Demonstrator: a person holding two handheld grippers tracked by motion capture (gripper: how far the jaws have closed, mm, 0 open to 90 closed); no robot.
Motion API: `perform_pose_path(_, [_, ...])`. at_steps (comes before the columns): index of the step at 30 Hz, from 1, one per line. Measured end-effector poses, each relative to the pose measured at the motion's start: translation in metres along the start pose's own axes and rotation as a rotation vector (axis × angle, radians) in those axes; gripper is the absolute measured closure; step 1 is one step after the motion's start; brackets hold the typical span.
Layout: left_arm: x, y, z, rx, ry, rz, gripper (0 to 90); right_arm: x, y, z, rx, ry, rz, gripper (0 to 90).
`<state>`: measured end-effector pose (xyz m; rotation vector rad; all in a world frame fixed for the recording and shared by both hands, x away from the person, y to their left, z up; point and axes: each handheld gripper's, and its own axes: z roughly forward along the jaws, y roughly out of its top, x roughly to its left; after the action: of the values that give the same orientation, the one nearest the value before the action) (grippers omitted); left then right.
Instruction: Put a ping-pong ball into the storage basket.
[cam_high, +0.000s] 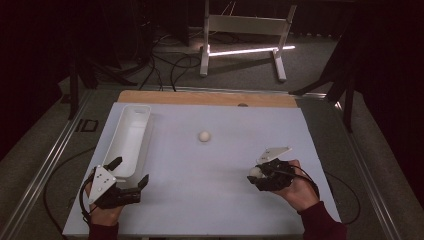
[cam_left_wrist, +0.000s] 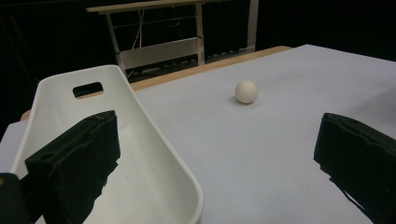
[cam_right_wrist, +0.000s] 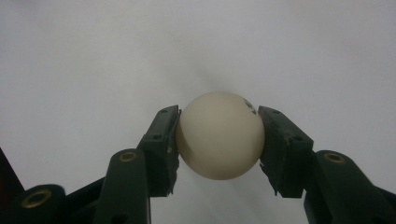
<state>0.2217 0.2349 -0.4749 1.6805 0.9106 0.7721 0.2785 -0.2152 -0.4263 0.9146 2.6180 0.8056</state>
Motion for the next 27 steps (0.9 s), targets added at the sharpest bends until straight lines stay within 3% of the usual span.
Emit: perform_pose_path(27, [-0.001,0.0,0.0,0.001,-0.003,0.004,1.0,0.006,0.027,-0.007,-0.081,0.015,-0.01,50.3])
